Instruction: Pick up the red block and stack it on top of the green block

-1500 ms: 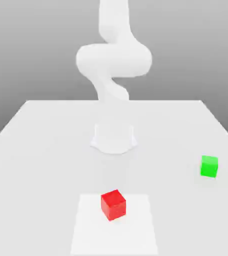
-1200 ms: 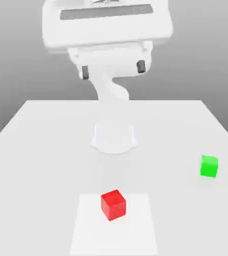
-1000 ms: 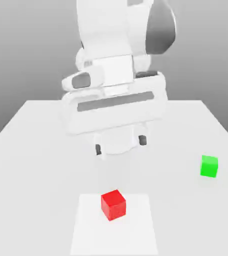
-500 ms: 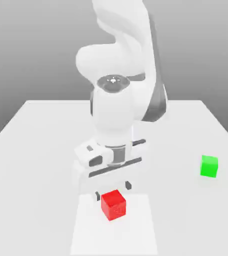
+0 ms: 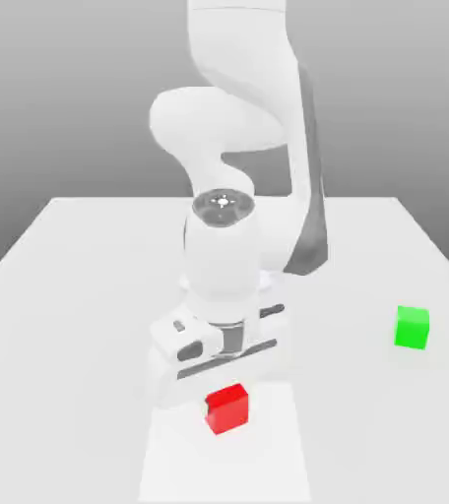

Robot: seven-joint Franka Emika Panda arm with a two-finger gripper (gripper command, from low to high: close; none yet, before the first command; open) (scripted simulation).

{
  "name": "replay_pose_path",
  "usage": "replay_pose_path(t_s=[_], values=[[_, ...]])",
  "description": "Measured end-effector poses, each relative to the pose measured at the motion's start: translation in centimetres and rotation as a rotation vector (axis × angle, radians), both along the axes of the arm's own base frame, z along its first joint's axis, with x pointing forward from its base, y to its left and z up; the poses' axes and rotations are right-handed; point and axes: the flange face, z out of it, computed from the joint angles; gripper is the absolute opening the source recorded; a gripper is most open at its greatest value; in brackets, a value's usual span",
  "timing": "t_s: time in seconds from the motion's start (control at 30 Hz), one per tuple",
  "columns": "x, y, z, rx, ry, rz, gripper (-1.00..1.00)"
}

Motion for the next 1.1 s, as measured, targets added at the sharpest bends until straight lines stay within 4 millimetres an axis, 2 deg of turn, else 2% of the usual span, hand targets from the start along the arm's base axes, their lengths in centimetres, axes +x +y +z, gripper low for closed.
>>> replay_pose_path(t_s=[0.3, 0.5, 0.53, 0.6, 0.8, 0.93, 1.1], values=[[0.5, -0.1, 4.3, -0.001, -0.008, 0.002, -1.00], [-0.2, 0.4, 6.1, 0.002, 0.004, -0.002, -1.00], [-0.3, 2.2, 6.3, 0.004, 0.006, 0.032, -1.00], [-1.0, 7.2, 6.6, 0.007, 0.009, 0.133, -1.00], [-4.8, 17.3, 7.6, 0.011, 0.016, 0.316, -1.00], [-8.7, 23.1, 8.3, 0.010, 0.017, 0.433, -1.00], [-15.5, 29.5, 9.3, 0.004, 0.011, 0.598, -1.00]])
